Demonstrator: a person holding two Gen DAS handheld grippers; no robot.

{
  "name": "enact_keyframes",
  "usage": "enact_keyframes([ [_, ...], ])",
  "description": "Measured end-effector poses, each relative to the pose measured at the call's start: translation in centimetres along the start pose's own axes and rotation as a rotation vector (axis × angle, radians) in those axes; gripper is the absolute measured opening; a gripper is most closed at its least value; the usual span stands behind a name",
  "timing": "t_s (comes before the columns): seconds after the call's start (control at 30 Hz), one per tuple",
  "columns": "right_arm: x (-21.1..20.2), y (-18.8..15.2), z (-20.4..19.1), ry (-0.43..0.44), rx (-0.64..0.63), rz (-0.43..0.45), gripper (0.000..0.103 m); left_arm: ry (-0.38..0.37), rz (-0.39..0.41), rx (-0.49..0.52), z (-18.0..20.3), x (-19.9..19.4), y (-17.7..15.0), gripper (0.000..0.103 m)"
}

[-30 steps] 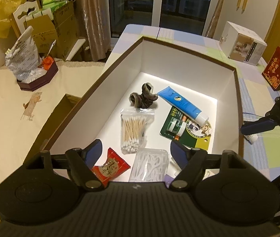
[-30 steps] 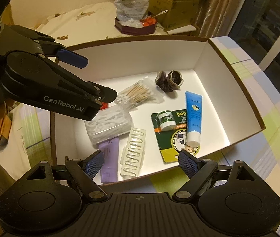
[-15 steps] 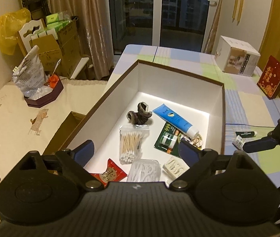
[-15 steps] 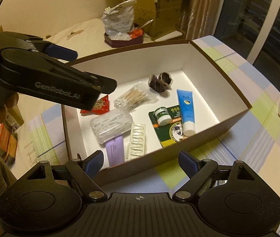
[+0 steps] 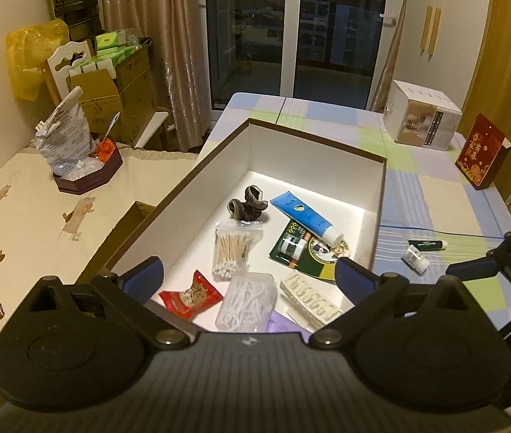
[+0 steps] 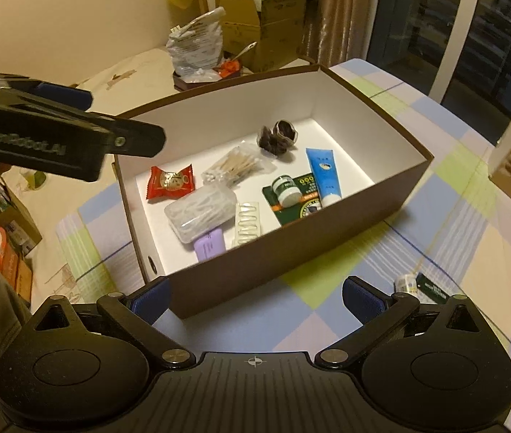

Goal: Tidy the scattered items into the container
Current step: 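Move both tools back from the box toward the pill bottle and lip gel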

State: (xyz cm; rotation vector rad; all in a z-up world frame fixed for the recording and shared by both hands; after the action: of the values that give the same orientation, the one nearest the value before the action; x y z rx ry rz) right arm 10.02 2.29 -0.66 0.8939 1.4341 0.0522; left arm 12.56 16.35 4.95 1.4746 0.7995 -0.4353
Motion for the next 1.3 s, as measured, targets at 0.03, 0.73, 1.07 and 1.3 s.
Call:
enact_keyframes([
  [0.03,-0.2,-0.2,0.0,-0.002,0.001,0.003,0.103,-0.001,0.001,-0.001,0.1,-0.4,-0.2,0.101],
  [0.73,-5.9,-4.7,0.6,-0.062,0.058,0.047,0.103,-0.016,-0.026,-0.001,3.5,-5.9,-3.4,0.102],
  [1.07,-8.5,-7.3,1.1,-0.087,0.102,0.069,0.103,-0.019,-0.028,0.032,5.0,-7.8,-4.8,0.102],
  [1.3,-9.7,-9.1,1.5,-0.099,0.129,0.083,0.103,-0.016,-0.035,0.049,5.9,-8.7,-5.9,0.102],
])
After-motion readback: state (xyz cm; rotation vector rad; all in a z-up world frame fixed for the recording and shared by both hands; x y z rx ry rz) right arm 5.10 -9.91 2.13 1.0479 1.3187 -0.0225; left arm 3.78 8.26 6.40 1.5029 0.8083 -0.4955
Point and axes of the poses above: each gripper's, at about its wrist camera, not at the fingertips, and x roughly the way its jaws point, z to its right, y to its top, the point moved 2 cm from there along x, roughly the way its jaws point, and after that the axes turned 7 degrees about y, right-handed, at the moved point
